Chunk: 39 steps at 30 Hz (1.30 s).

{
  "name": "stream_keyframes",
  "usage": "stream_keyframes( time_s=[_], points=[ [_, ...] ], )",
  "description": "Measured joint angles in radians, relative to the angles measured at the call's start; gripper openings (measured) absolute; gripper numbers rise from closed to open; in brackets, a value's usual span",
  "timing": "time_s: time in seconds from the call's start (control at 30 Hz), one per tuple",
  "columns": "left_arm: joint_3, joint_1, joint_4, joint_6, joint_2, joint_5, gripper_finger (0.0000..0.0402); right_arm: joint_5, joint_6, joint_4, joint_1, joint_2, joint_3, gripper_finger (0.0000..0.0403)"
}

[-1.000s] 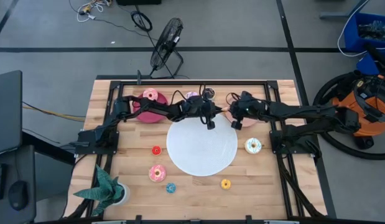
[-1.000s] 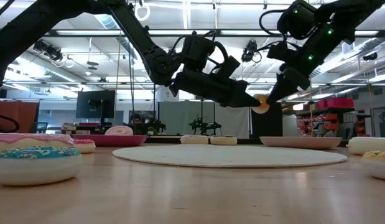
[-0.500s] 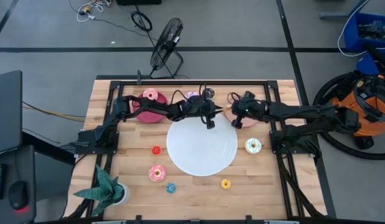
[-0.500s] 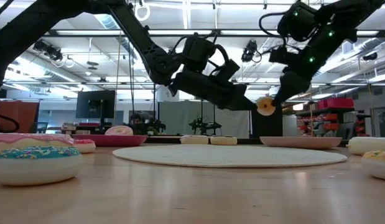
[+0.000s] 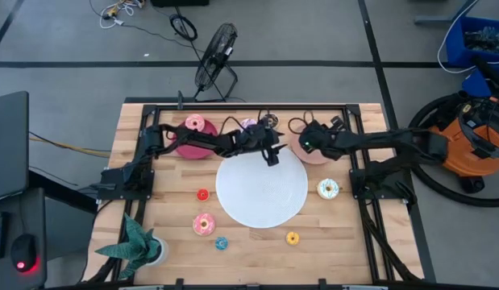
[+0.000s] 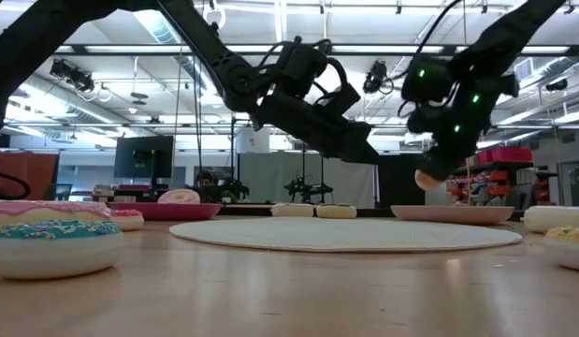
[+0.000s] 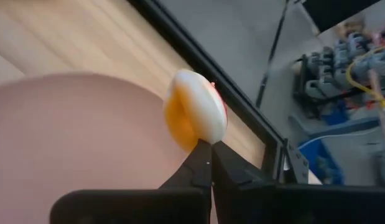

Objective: Pick & Place donuts
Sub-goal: Put the right small red donut on the light pink plate

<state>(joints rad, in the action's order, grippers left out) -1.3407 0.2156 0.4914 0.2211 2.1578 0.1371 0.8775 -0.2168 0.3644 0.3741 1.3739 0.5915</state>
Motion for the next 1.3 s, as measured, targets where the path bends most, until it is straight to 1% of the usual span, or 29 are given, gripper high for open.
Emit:
stream_keyframes(
  time_s=[0.17, 0.37, 0.43, 0.5, 0.57, 0.67, 0.77, 0.87, 0.97, 1.13, 1.23, 1.3],
  points=[
    [0.000, -0.028, -0.010, 0.029, 0.000, 0.000, 0.0185, 0.002, 0.015, -0.042, 0.002, 0.129, 0.029, 0.0000],
    [0.000, -0.048, -0.012, 0.060, 0.000, 0.000, 0.0177, -0.037, 0.043, -0.088, 0.002, 0.206, 0.059, 0.0000],
    [0.000, -0.052, -0.013, 0.061, 0.000, 0.001, 0.0177, 0.003, 0.036, -0.104, 0.002, 0.220, 0.060, 0.0000],
    [0.000, -0.052, -0.015, 0.064, 0.000, 0.001, 0.0177, 0.075, 0.003, -0.100, 0.002, 0.231, 0.060, 0.0000],
    [0.000, -0.052, -0.020, 0.064, 0.000, 0.000, 0.0177, 0.098, -0.022, -0.098, 0.003, 0.241, 0.060, 0.0000],
    [0.000, -0.052, -0.019, 0.064, 0.000, 0.001, 0.0177, 0.067, -0.025, -0.117, 0.011, 0.262, 0.060, 0.0000],
    [0.000, -0.052, -0.020, 0.063, 0.000, 0.001, 0.0177, 0.026, 0.014, -0.157, 0.015, 0.289, 0.060, 0.0000],
    [0.000, -0.052, -0.020, 0.063, 0.000, 0.000, 0.0177, -0.045, 0.059, -0.199, 0.015, 0.303, 0.060, 0.0000],
    [0.000, -0.051, -0.021, 0.063, 0.000, 0.001, 0.0177, -0.131, 0.101, -0.212, 0.015, 0.302, 0.060, 0.0009],
    [0.000, -0.051, -0.027, 0.063, 0.000, 0.001, 0.0177, -0.160, 0.130, -0.214, 0.016, 0.302, 0.060, 0.0038],
    [0.000, -0.051, -0.031, 0.063, 0.000, 0.001, 0.0177, -0.178, 0.147, -0.211, 0.015, 0.294, 0.060, 0.0067],
    [0.000, -0.051, -0.034, 0.063, 0.000, 0.001, 0.0177, -0.210, 0.176, -0.213, 0.015, 0.280, 0.060, 0.0090]
  ],
)
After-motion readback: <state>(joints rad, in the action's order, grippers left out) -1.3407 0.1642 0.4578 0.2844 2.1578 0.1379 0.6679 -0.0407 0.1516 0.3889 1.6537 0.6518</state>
